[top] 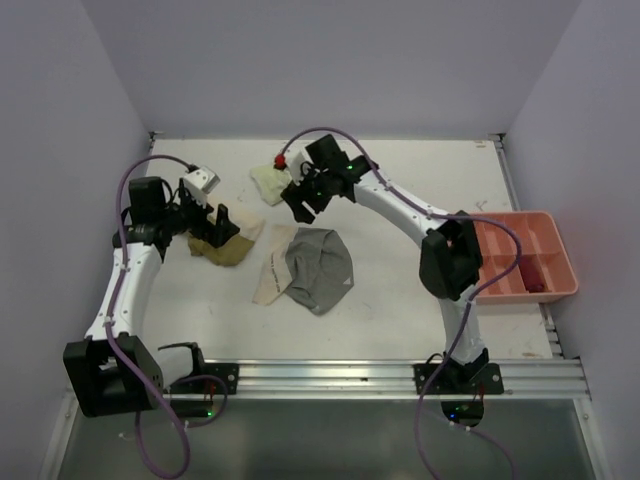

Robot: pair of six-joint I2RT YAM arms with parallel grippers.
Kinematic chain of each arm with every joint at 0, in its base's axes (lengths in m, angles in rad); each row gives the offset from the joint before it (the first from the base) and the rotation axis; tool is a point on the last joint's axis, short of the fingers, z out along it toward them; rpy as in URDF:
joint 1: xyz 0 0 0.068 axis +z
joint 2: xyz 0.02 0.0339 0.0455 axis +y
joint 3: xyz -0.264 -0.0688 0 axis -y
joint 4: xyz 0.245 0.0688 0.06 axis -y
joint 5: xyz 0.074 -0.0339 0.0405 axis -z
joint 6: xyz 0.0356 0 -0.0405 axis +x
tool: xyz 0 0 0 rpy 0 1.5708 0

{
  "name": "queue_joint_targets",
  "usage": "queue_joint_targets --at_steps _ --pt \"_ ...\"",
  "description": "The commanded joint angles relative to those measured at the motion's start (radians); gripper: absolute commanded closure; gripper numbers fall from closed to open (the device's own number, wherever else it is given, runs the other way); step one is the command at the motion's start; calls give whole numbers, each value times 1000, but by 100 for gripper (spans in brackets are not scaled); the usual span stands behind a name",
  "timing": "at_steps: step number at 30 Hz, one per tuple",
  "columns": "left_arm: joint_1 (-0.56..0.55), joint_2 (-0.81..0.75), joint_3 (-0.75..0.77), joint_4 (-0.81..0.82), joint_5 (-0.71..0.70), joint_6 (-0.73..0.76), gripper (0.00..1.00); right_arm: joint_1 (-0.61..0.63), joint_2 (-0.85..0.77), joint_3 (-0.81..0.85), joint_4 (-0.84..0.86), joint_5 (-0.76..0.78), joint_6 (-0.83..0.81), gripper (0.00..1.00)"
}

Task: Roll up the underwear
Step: Flatten the underwear

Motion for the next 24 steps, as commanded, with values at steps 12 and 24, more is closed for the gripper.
queue_joint_targets --at_steps 12,24 --pt "112 43 -20 -93 170 58 3 146 247 139 157 141 -39 34" --pt "133 50 -23 -125 180 88 3 146 358 214 239 124 -31 40"
